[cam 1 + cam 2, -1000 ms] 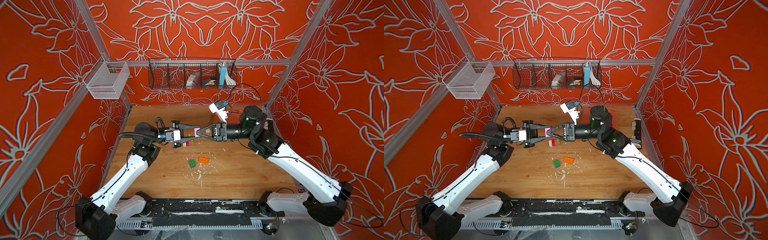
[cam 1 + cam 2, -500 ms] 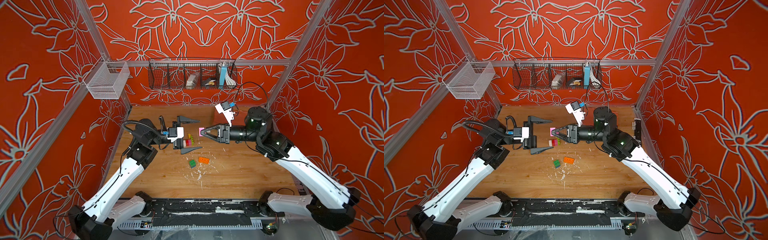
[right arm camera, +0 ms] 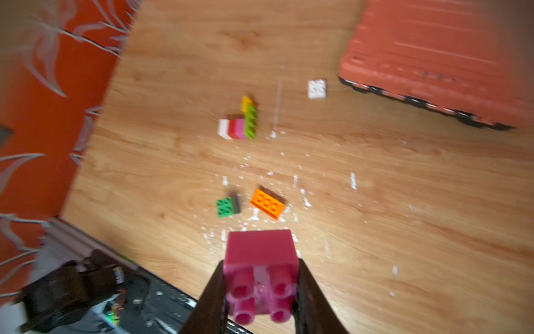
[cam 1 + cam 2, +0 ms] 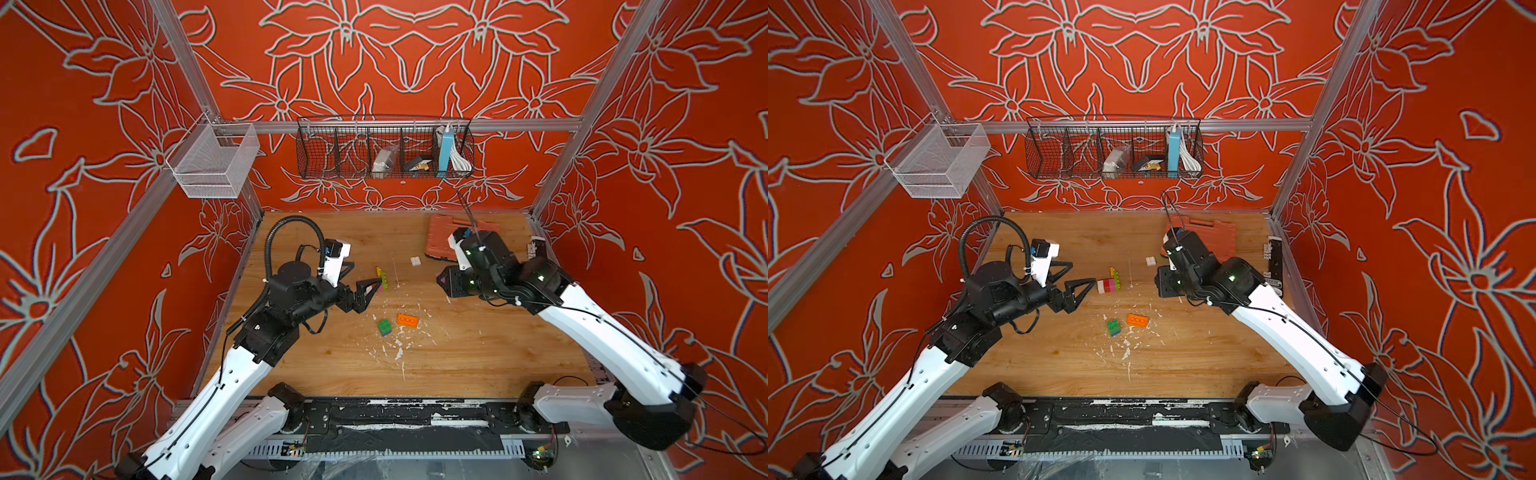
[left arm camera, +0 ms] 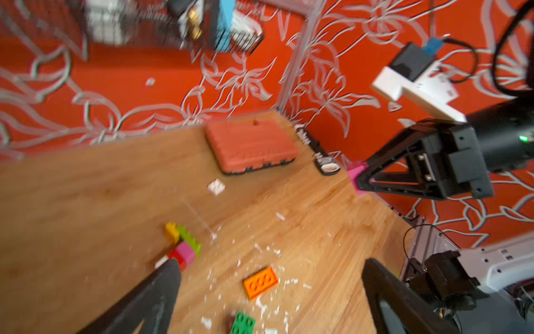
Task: Assemble the letter r with lego
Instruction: Assemble the lego brick with the lego brick.
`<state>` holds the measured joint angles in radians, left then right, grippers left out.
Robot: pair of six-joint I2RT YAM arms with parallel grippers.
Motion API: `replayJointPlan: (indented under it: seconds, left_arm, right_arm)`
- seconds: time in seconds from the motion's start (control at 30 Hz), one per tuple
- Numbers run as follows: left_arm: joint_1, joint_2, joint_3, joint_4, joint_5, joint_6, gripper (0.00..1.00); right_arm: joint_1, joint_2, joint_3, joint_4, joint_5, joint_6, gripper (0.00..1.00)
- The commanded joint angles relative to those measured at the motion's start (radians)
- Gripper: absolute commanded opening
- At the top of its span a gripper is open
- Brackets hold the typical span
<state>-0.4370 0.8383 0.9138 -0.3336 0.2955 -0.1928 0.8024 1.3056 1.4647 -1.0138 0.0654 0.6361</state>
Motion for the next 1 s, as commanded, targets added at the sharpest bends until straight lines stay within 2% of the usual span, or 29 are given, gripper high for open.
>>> replayJointPlan:
  seconds: [0.0,0.17,0.27,0.37,0.5,0.6,0.73,0.97]
  left_arm:
    - [-0.002,0.055,0.042,-0.256,-0.088,-0.132,0.99]
    - [-0.002,0.143,0.069,-0.416,-0.120,-0.238,0.99]
    - [-0.001,0.176,0.067,-0.497,-0.160,-0.349,0.99]
    - [0.001,0.112,-0.012,-0.460,-0.113,-0.367,0.99]
    - [0.005,-0.054,-0.228,-0.300,-0.089,-0.514,0.99]
    - [0.007,-0.085,-0.264,-0.319,-0.114,-0.552,0.99]
    - [0.012,0.000,-0.231,-0.395,-0.147,-0.549,0.99]
    - [0.024,0.229,-0.115,-0.482,-0.108,-0.504,0.99]
  right_arm:
    - [0.012,0.058,0.052,-0.182,0.100,-0.033,0.00]
    - [0.011,0.040,-0.073,-0.058,0.088,-0.070,0.00]
    - [0.008,0.021,-0.154,0.036,0.009,-0.091,0.00]
    - [0.008,0.044,-0.164,0.053,-0.069,-0.106,0.00]
    - [0.012,0.106,-0.166,0.069,-0.143,-0.104,0.00]
    - [0.025,0.175,-0.146,0.054,-0.154,-0.099,0.00]
    - [0.064,0.282,-0.090,0.013,-0.153,-0.099,0.00]
    - [0.135,0.405,0.001,0.026,-0.158,-0.072,0.00]
